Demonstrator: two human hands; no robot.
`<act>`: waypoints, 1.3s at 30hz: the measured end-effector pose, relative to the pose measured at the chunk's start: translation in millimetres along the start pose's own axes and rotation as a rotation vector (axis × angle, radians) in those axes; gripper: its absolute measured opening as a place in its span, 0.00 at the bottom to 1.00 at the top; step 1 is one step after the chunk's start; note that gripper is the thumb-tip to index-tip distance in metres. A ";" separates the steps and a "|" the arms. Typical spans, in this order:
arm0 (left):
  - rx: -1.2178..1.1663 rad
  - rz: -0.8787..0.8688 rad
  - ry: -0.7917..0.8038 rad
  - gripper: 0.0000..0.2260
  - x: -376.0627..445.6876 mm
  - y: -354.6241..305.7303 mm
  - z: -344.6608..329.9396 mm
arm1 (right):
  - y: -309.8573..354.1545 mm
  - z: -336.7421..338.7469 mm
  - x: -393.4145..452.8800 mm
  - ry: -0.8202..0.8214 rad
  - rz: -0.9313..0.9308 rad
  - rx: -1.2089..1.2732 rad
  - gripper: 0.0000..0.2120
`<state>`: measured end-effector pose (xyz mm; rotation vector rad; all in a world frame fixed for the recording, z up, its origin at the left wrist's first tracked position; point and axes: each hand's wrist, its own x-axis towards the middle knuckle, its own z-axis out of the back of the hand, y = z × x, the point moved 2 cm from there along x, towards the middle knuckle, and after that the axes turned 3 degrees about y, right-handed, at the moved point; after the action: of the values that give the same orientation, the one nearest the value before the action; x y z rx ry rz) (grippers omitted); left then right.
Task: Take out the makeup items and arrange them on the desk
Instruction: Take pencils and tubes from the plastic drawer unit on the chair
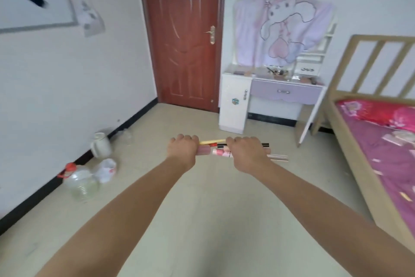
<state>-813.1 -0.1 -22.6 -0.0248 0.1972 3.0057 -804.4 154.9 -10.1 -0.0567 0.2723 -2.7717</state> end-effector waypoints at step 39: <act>-0.008 -0.179 0.007 0.12 1191.7 -218.3 41.8 | -753.7 -182.2 902.6 0.123 -0.285 0.280 0.14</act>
<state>-1966.7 372.1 -38.9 -0.0510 0.1733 2.8288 -1921.4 564.0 -36.7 0.1580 -0.1054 -3.0726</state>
